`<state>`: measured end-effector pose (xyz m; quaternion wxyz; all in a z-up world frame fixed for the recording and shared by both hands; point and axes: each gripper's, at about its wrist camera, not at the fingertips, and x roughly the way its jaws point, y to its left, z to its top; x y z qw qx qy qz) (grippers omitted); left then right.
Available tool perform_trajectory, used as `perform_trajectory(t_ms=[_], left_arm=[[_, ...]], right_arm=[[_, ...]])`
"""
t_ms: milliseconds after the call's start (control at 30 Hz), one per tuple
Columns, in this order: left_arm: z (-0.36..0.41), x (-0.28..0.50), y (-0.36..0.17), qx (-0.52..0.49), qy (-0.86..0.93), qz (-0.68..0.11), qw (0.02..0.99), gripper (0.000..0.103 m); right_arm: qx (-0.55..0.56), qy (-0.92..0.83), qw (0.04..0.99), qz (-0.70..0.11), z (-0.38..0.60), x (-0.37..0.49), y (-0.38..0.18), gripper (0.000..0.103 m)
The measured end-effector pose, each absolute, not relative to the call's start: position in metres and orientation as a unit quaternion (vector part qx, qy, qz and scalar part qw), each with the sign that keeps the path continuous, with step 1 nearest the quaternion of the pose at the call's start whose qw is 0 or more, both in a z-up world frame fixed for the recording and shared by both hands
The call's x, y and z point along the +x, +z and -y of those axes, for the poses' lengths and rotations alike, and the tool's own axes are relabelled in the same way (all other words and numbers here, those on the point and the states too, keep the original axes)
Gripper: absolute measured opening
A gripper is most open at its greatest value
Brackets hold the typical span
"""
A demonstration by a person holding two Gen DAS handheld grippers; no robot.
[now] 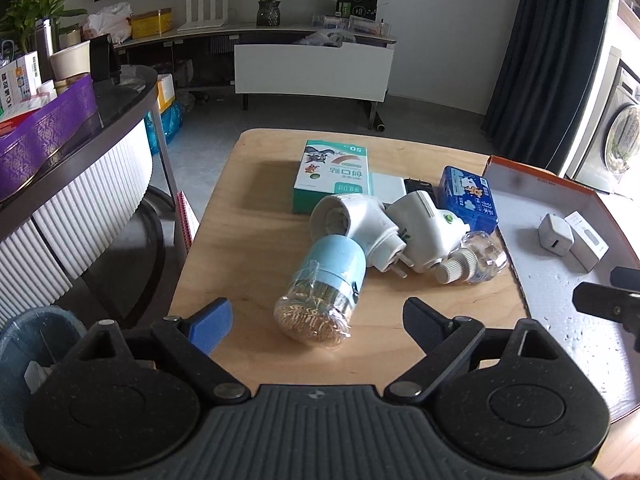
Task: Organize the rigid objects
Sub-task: 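Withdraw both tools from the tray back toward the table items, then grasp the toothpick jar with the left tool while the right tool grasps a white plug-in device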
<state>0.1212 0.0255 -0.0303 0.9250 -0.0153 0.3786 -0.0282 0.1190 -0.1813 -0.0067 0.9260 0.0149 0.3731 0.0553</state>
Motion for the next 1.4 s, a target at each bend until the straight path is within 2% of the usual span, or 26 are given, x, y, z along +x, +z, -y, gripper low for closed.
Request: perform_trajectory(t_ms=[233,300,367,433,633,1100,1400], left_arm=[[-0.024,0.142,-0.053,0.037,-0.049,-0.371,0.926,0.088],[-0.026,0.149,-0.058,0.031,-0.056,-0.377,0.924,0.078],[-0.026,0.151,-0.064,0.033,-0.067,-0.382,0.921,0.054],[-0.025,0.147,-0.066,0.041,-0.070,-0.375,0.923,0.051],[-0.031,0.141,-0.059,-0.004,-0.072,-0.369,0.927,0.050],[-0.050,0.132,-0.040,-0.044,-0.047,-0.343,0.937,0.050],[-0.053,0.138,-0.042,-0.058,-0.046,-0.340,0.938,0.050]], right_arm=[[0.021,0.053,0.925,-0.376,0.182,0.117,-0.010,0.085],[0.022,0.054,0.925,-0.376,0.182,0.117,-0.011,0.085],[0.024,0.057,0.924,-0.378,0.182,0.118,-0.012,0.085],[0.022,0.063,0.923,-0.379,0.180,0.119,-0.014,0.085],[0.003,0.108,0.918,-0.381,0.168,0.130,-0.019,0.085],[-0.223,0.253,0.877,-0.341,0.099,0.202,-0.043,0.085],[-0.311,0.305,0.830,-0.348,0.081,0.237,-0.071,0.086]])
